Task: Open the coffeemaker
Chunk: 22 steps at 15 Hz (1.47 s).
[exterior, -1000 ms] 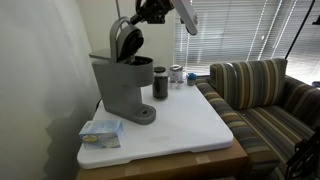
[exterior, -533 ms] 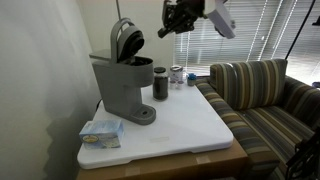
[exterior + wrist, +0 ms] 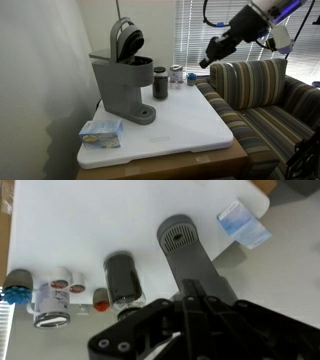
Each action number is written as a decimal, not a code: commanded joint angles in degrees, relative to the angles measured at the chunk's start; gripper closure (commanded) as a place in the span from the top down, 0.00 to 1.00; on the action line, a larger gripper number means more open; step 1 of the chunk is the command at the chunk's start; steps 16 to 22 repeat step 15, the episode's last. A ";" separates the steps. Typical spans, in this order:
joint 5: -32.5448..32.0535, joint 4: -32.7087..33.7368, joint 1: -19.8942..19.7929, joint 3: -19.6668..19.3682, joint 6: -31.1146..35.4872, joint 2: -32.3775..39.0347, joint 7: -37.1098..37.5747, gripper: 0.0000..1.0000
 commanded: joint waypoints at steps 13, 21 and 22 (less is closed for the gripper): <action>-52.99 -9.59 -4.89 -8.79 -18.58 -8.98 31.13 0.89; -52.97 -9.58 -4.75 -8.52 -18.36 -7.91 31.13 0.92; -52.97 -9.58 -4.75 -8.52 -18.36 -7.91 31.13 0.92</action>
